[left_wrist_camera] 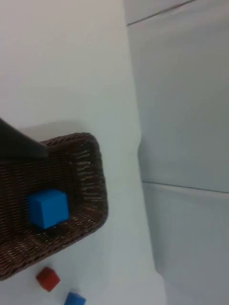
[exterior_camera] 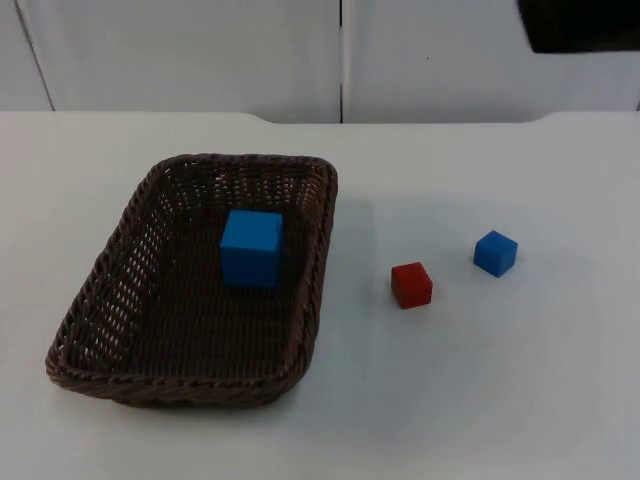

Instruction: Pick up the basket with the left hand and place the largest block into the basket with the right hand.

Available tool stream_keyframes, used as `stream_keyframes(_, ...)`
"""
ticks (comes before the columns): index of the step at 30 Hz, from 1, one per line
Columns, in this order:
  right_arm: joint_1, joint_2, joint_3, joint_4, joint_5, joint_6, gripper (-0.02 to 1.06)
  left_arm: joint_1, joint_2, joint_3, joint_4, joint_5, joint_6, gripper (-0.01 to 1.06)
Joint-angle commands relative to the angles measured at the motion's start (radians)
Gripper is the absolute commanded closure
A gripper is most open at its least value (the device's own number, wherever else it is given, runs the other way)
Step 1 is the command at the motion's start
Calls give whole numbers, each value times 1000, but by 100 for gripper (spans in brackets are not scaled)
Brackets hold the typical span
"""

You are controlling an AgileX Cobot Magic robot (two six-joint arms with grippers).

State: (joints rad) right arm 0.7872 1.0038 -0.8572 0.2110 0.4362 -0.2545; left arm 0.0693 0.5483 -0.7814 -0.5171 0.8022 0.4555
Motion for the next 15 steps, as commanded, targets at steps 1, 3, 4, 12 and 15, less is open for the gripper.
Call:
stream_keyframes(1, 0, -34, 20, 0, -5, 3, 27, 0, -39, 12, -13, -23, 3, 18)
stream_keyframes(3, 0, -55, 34, 0, -2, 3, 27, 0, -58, 12, -13, -19, 3, 18)
stream_keyframes(4, 0, -73, 49, 0, -3, 3, 27, 0, -81, 12, -10, -17, 3, 18)
stream_keyframes(12, 0, -224, 133, -9, -16, 0, 27, 2, -216, 19, 71, -1, -47, 18)
stream_keyframes(15, 0, -264, 153, -24, -17, 0, 27, 2, -247, 37, 96, 11, -90, 18)
